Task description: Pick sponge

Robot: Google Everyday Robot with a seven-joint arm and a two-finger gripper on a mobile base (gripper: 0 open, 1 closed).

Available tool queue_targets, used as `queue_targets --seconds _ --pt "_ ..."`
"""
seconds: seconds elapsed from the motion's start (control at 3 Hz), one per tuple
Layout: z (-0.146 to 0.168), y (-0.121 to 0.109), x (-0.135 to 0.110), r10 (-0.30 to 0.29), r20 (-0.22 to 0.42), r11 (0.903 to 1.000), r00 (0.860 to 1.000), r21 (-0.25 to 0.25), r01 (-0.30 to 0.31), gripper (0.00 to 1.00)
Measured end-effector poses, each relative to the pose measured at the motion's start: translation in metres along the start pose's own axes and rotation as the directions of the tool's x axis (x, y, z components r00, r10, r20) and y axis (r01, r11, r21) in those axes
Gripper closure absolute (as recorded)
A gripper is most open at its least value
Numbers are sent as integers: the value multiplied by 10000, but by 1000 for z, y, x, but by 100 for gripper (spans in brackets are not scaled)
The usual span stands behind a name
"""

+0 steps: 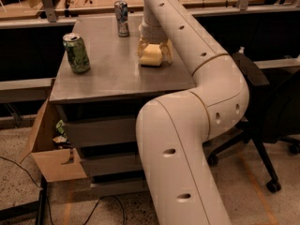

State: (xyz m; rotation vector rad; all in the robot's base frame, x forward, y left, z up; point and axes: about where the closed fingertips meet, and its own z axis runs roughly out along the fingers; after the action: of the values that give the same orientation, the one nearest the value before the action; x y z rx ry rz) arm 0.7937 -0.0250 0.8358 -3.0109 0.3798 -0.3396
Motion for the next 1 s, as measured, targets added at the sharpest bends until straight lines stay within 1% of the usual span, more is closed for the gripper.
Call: queue_targets --seconds 0.67,1.0 --pt "0 -1 3 31 -34 10000 10000 -92 -31 85" --pt "-1 -1 2 33 -36 10000 10000 -90 -33 95"
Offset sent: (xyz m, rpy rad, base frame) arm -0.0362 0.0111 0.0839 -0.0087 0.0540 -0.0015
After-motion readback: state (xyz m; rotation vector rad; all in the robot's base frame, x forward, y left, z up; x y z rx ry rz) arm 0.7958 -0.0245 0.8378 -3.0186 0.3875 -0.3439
